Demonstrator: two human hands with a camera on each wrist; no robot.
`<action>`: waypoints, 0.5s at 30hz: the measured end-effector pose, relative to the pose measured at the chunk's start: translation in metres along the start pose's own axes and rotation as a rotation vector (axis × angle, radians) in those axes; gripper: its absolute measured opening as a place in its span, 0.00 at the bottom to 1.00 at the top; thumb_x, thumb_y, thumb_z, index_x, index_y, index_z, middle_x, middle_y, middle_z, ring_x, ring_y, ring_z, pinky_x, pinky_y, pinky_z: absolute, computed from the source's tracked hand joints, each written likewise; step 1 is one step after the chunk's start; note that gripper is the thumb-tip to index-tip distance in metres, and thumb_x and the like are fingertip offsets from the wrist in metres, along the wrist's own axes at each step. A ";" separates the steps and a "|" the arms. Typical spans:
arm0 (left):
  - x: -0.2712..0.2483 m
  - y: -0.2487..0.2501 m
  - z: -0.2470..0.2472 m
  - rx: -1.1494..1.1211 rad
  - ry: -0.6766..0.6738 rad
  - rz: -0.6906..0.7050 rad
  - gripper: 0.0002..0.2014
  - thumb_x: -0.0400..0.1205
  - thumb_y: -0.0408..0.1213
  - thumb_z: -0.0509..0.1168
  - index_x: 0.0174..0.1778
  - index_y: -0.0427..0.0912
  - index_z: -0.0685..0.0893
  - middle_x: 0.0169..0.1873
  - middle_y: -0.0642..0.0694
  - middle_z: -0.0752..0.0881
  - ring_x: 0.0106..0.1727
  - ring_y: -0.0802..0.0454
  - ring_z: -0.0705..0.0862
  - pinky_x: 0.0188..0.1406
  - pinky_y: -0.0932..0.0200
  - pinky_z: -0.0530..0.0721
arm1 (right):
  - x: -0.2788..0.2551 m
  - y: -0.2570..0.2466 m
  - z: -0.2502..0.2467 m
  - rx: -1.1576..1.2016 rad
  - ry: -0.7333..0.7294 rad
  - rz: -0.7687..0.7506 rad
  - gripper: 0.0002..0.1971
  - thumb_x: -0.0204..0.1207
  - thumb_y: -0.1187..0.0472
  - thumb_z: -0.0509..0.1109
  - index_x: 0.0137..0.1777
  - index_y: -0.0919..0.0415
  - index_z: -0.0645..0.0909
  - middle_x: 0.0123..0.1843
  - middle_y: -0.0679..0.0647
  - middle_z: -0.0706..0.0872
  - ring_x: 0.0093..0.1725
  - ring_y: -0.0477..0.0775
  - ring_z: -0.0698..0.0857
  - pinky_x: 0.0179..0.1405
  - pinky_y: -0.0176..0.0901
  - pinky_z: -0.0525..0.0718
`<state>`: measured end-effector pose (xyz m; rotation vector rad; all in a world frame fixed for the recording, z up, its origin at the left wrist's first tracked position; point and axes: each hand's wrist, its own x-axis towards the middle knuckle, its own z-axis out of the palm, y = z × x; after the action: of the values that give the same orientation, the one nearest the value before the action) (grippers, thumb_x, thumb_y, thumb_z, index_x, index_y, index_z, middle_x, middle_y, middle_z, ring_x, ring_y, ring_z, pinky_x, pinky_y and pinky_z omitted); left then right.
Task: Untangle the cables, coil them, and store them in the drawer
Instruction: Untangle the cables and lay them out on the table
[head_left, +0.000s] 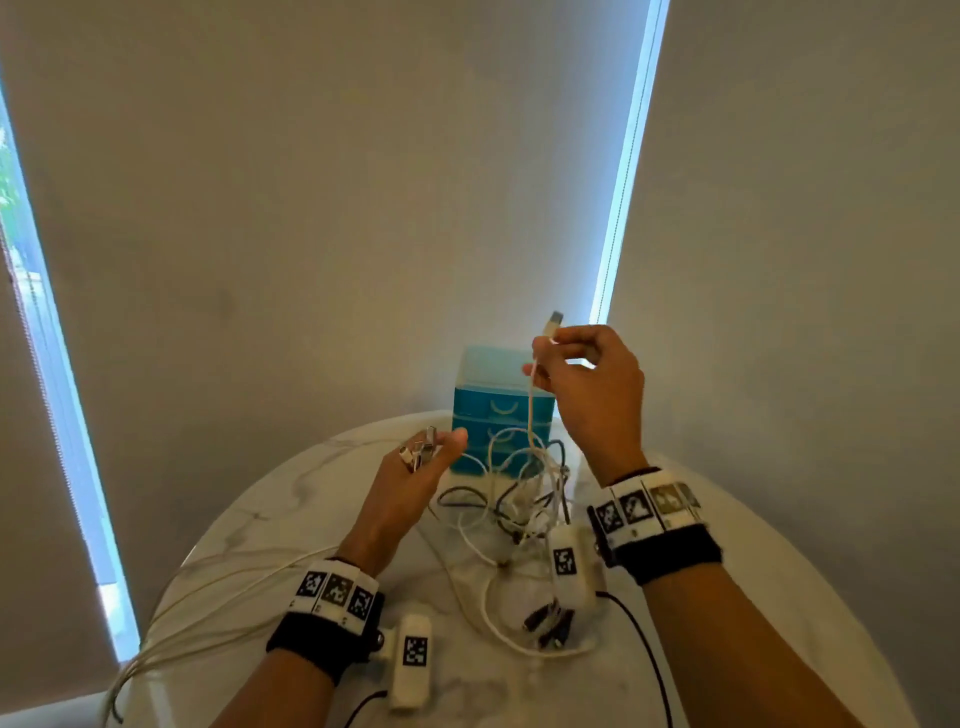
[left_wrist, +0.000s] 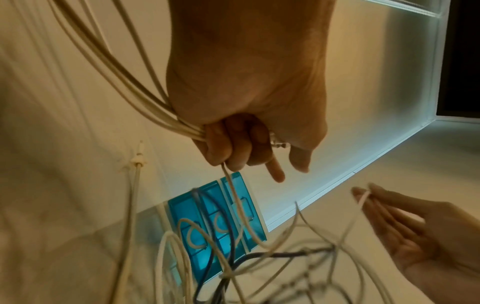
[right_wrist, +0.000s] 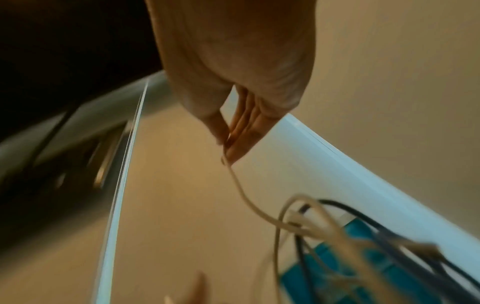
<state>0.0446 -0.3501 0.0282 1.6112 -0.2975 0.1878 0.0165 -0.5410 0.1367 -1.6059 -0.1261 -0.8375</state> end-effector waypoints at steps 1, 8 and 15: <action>-0.001 0.002 0.000 -0.011 -0.002 0.032 0.14 0.89 0.56 0.69 0.58 0.52 0.93 0.26 0.67 0.85 0.26 0.70 0.77 0.28 0.71 0.74 | 0.000 -0.001 0.001 0.123 0.051 0.015 0.12 0.83 0.61 0.81 0.59 0.63 0.83 0.51 0.58 0.95 0.44 0.55 0.98 0.49 0.51 0.97; -0.002 0.011 0.000 -0.033 -0.101 0.130 0.11 0.86 0.51 0.74 0.59 0.51 0.94 0.30 0.62 0.90 0.29 0.68 0.83 0.29 0.76 0.77 | -0.033 0.035 0.009 0.117 -0.175 0.217 0.14 0.82 0.59 0.82 0.61 0.63 0.85 0.55 0.60 0.94 0.51 0.56 0.97 0.50 0.54 0.97; -0.001 0.004 0.001 0.116 -0.128 0.126 0.08 0.84 0.47 0.79 0.48 0.46 0.98 0.45 0.53 0.97 0.51 0.59 0.94 0.52 0.68 0.87 | -0.053 0.067 0.000 0.157 -0.147 0.236 0.16 0.80 0.57 0.84 0.62 0.62 0.85 0.56 0.57 0.94 0.55 0.53 0.96 0.52 0.48 0.96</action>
<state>0.0423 -0.3514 0.0321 1.7240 -0.4945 0.2017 0.0133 -0.5370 0.0512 -1.4993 -0.1012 -0.5150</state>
